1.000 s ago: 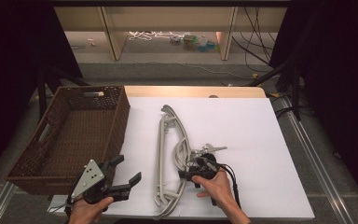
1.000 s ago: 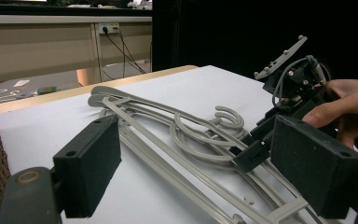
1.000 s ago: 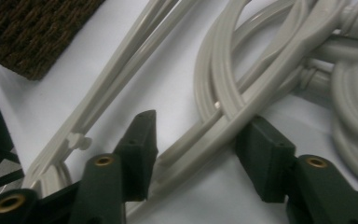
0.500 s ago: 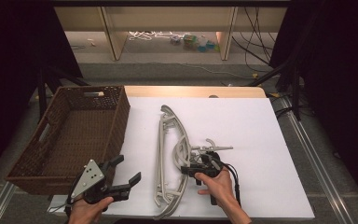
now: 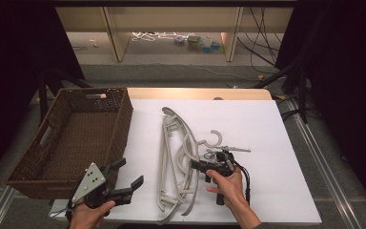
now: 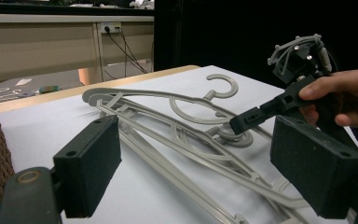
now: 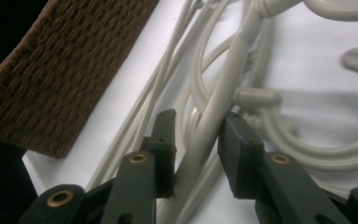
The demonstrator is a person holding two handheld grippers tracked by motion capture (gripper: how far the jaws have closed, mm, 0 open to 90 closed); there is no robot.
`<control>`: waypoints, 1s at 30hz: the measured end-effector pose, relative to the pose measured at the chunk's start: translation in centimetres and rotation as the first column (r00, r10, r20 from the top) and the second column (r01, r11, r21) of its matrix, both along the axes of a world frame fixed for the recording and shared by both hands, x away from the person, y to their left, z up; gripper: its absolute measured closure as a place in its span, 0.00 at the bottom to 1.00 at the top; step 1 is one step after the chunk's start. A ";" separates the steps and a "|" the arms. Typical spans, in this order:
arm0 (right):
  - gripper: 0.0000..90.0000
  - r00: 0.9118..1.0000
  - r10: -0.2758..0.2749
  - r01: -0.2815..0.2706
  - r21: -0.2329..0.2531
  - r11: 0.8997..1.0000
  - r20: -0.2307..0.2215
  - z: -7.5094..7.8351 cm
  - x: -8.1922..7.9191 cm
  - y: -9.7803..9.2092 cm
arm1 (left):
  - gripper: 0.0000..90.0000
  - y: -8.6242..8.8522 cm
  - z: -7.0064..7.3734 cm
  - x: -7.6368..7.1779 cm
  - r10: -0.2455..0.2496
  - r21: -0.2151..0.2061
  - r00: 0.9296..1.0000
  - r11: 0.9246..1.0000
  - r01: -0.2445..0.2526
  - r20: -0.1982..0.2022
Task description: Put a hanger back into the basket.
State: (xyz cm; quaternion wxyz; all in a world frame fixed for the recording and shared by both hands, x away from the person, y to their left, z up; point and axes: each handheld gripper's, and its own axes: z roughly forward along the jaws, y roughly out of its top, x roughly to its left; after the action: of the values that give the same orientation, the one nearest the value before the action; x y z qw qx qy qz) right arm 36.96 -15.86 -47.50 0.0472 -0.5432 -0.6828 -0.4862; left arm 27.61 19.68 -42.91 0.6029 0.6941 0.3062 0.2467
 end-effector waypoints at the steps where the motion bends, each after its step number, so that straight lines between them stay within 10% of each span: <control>1: 0.78 1.000 -0.020 0.020 0.006 1.000 -0.001 -0.2 0.3 -0.6 | 0.18 -0.1 0.0 0.0 0.000 0.001 1.000 1.000 0.000 0.000; 16: 0.89 0.998 -0.039 0.038 0.024 0.999 0.055 0.3 2.2 -3.9 | 0.18 -0.1 0.0 0.0 -0.003 0.008 1.000 1.000 0.003 -0.002; 30: 0.90 0.964 0.173 -0.144 -0.151 0.978 0.203 3.2 1.7 -5.2 | 0.18 0.0 0.0 0.0 -0.001 0.010 1.000 1.000 0.001 0.000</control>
State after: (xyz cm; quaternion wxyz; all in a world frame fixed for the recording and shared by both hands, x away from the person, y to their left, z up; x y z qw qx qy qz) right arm 38.70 -21.11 -44.26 -0.0248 -0.4329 -0.7565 -0.4896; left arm 27.63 19.67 -42.89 0.5994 0.6974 0.3046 0.2481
